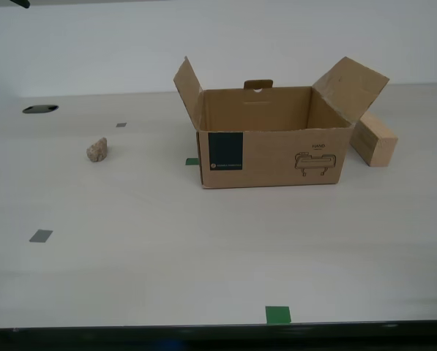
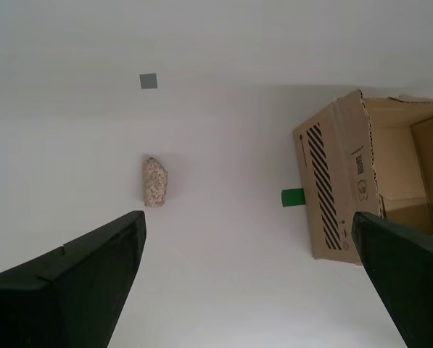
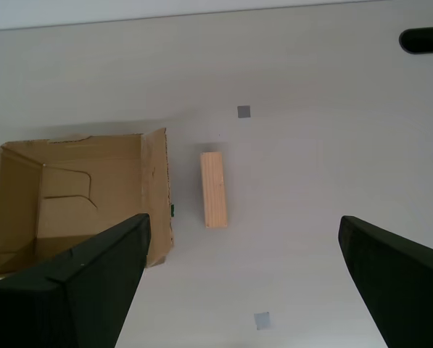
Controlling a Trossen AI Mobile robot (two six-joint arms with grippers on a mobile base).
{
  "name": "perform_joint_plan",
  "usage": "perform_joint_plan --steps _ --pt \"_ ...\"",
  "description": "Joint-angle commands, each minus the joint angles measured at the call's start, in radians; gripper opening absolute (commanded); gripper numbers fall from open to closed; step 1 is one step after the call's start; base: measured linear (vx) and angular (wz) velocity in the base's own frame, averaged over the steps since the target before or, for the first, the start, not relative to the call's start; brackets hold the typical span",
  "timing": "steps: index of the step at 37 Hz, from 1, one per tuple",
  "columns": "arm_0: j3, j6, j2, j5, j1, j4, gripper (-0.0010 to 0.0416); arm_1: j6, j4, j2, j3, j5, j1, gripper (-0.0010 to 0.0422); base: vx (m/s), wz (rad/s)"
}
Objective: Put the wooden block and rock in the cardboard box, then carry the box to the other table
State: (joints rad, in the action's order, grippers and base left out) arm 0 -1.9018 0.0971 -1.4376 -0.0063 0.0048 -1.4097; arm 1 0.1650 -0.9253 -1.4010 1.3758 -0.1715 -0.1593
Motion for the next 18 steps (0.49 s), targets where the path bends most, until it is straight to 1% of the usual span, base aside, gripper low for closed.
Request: perform_joint_plan --steps 1,5,9,18 --pt "-0.002 0.000 -0.032 0.005 0.000 0.008 0.0351 -0.008 -0.009 0.000 0.000 -0.005 0.001 0.0389 0.000 0.000" --pt "0.006 0.000 -0.068 0.005 0.000 0.040 0.0351 -0.009 -0.009 0.000 0.000 -0.005 0.000 0.0389 0.000 0.000" --pt "0.008 -0.001 -0.107 0.005 0.000 0.041 0.0355 -0.009 -0.008 0.000 0.000 -0.005 0.000 0.0389 0.000 0.000" --pt "0.018 -0.005 -0.191 0.005 -0.033 0.043 0.0355 -0.018 -0.009 0.000 0.000 -0.005 0.001 0.0389 0.000 0.000"
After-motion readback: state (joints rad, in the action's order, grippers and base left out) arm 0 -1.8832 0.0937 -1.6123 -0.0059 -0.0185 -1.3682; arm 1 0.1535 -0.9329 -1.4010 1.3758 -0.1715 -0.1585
